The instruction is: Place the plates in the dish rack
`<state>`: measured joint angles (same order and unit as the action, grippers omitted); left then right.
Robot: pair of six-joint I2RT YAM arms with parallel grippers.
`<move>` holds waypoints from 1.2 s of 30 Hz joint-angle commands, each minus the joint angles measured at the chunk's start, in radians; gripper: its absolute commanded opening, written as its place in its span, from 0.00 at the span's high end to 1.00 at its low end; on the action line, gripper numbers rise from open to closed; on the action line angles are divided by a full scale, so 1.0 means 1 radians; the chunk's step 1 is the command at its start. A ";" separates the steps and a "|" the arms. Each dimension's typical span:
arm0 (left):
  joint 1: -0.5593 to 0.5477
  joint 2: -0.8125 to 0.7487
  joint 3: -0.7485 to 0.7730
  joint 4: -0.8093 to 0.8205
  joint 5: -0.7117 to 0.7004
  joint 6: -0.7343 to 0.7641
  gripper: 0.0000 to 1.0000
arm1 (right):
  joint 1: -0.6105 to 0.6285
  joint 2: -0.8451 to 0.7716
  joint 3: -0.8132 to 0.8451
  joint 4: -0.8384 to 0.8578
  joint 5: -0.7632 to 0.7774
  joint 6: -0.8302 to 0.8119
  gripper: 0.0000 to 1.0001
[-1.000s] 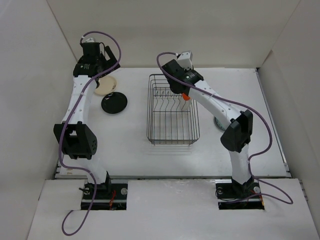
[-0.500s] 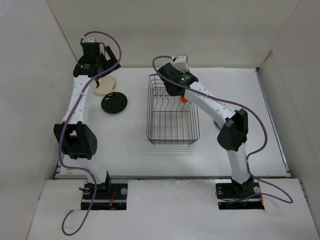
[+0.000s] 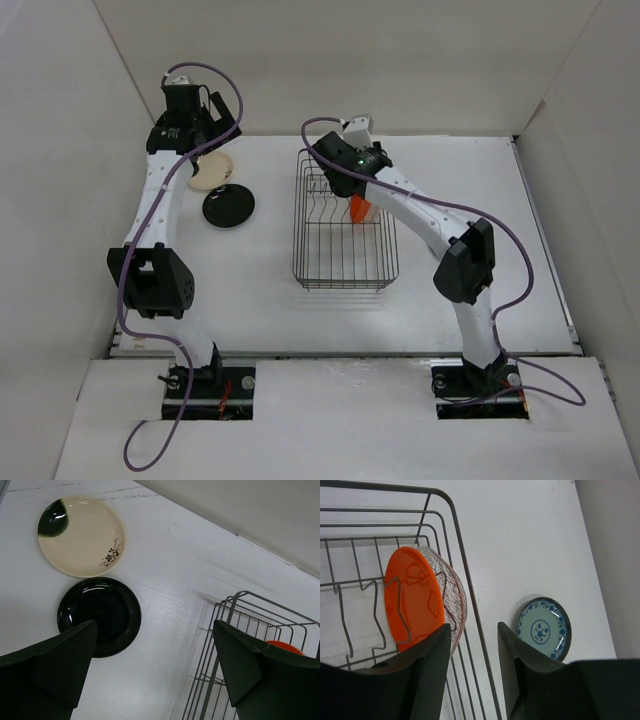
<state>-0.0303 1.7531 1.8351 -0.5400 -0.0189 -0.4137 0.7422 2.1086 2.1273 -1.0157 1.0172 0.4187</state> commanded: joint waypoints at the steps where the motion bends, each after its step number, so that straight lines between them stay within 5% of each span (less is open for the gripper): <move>1: 0.007 -0.032 0.044 0.018 0.005 -0.008 0.00 | -0.007 -0.148 0.019 -0.049 0.009 0.057 0.51; 3: 0.007 -0.032 0.044 0.018 0.014 -0.008 0.00 | -0.064 -0.313 -0.113 0.014 -0.061 0.048 0.50; 6: 0.007 -0.032 0.044 0.018 0.014 -0.008 0.00 | -0.329 -0.570 -0.476 0.271 -0.410 -0.029 0.44; 7: 0.007 -0.044 0.044 0.028 0.026 -0.008 0.00 | -0.418 -0.623 -0.566 0.328 -0.631 -0.038 0.41; 11: 0.007 -0.053 0.044 0.037 0.072 -0.019 0.00 | -0.798 -0.785 -0.935 0.528 -0.966 -0.060 0.33; 20: 0.035 -0.032 0.021 0.095 0.226 -0.059 0.00 | -1.006 -0.854 -1.363 0.828 -1.176 0.088 0.30; 36: 0.044 -0.050 0.012 0.106 0.217 -0.050 0.00 | -1.026 -0.661 -1.416 0.884 -1.092 0.111 0.31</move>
<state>0.0086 1.7531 1.8351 -0.4744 0.1944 -0.4656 -0.2764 1.4364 0.7158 -0.1944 -0.0864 0.5137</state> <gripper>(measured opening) 0.997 0.689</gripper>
